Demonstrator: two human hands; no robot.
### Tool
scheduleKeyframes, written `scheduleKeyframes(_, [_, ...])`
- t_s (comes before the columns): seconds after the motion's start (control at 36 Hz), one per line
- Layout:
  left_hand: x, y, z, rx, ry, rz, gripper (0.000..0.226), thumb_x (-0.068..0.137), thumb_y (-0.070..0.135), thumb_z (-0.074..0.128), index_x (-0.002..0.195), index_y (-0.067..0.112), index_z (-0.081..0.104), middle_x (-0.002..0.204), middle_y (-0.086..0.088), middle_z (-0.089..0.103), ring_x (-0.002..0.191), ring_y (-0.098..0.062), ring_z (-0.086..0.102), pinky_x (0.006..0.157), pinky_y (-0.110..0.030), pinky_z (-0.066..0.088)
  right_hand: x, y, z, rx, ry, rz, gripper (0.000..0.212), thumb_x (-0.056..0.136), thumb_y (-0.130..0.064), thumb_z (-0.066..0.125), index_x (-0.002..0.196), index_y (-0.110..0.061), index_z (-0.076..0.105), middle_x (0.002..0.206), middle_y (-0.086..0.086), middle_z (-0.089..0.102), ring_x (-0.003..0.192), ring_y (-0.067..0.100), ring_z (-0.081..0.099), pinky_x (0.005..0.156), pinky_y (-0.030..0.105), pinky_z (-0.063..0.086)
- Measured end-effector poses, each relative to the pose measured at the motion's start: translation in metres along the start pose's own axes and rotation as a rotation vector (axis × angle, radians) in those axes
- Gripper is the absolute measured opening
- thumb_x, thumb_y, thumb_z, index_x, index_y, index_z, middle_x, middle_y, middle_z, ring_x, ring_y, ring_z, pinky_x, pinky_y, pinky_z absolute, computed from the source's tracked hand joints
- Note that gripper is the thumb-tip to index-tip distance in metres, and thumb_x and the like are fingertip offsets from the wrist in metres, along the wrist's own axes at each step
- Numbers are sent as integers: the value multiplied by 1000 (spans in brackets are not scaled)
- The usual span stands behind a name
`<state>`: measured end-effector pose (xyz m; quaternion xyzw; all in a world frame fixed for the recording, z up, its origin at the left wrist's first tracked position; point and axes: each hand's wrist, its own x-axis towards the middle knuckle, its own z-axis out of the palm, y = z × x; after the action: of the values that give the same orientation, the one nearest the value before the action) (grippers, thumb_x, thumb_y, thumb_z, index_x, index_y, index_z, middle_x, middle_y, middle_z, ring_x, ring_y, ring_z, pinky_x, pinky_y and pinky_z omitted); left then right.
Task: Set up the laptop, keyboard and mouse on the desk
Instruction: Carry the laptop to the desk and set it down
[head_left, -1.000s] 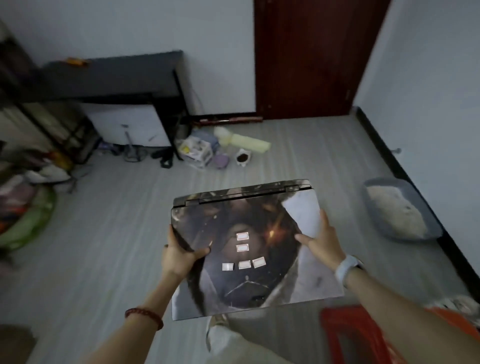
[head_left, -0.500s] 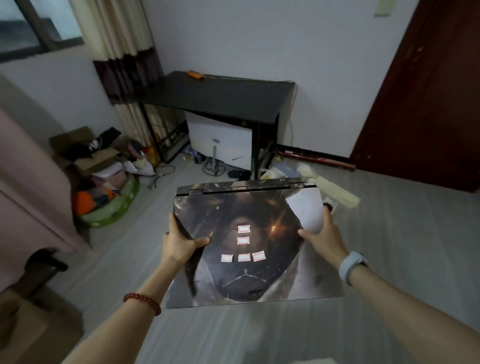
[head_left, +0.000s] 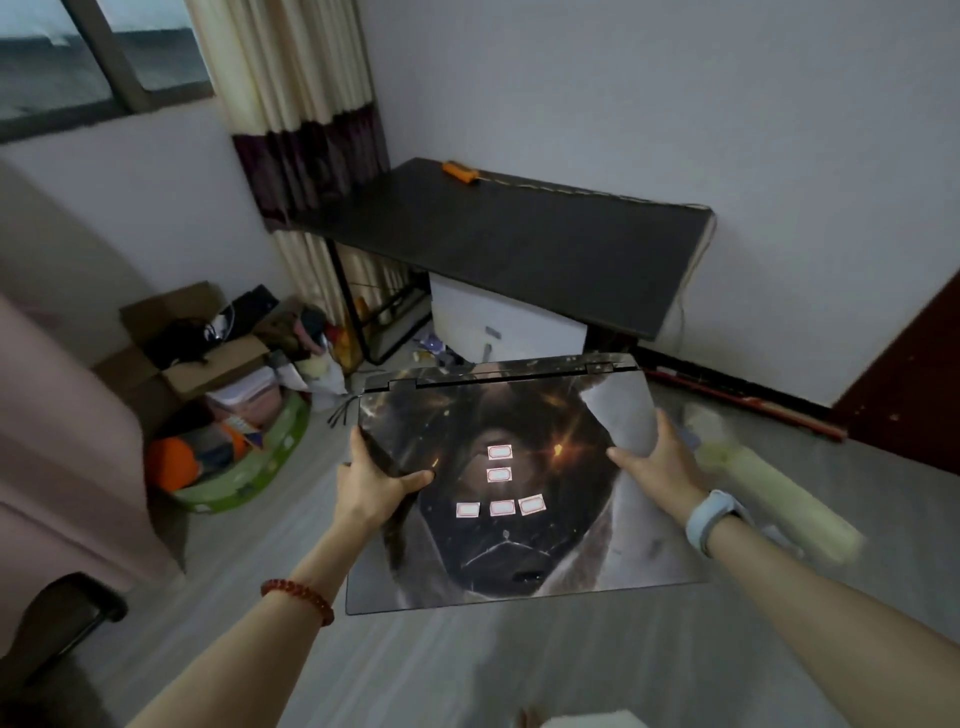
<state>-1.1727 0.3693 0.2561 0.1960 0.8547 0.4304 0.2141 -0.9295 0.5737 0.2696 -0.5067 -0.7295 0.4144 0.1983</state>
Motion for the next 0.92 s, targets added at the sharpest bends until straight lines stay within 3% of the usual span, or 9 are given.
scheduleKeyframes(0.08, [57,23,-5,10,2,-38,113,59,33,84,144,27,9,141,-20,32,127,-37,37,105,-47,35,63,-29,16,-17,-44,-9,61,78,-24,70,129,-14,37,123,11,53,109,29,54,85,35,44])
scheduleKeyframes(0.17, [112,40,-11,31,24,-87,118,61,34,83,146,23,2,143,-21,23,130,-38,32,108,-47,31,121,-57,37,24,-75,-37,64,78,-20,70,132,-14,36,124,12,53,105,26,54,80,32,41])
scheduleKeyframes(0.33, [245,60,-19,22,44,-82,116,62,33,83,145,26,2,144,-16,21,131,-38,29,109,-50,31,242,-109,92,69,-80,-45,69,78,-17,69,136,-13,33,131,12,49,119,30,50,90,38,45])
scheduleKeyframes(0.47, [382,81,-21,24,52,-80,118,63,30,82,146,24,-1,148,-17,15,135,-39,22,111,-53,26,353,-159,144,89,-64,-5,72,80,-19,68,140,-14,28,139,13,42,127,31,44,104,47,40])
scheduleKeyframes(0.67, [546,132,-24,89,-7,-93,120,61,36,83,145,25,-2,147,-19,17,134,-39,25,110,-53,29,480,-221,177,132,-38,57,69,81,-17,66,139,-19,29,139,10,43,127,29,43,104,47,40])
scheduleKeyframes(0.83, [664,182,3,118,-109,-82,119,61,34,83,145,26,-1,146,-18,17,132,-38,27,107,-53,32,578,-231,191,145,26,158,75,82,-19,66,143,-17,23,143,11,38,130,30,39,106,47,37])
scheduleKeyframes(0.92, [713,201,22,130,-163,-69,117,62,32,83,145,25,0,144,-18,19,130,-38,29,106,-52,33,628,-229,199,131,67,219,72,80,-20,67,140,-17,27,139,10,43,126,29,44,100,42,39])
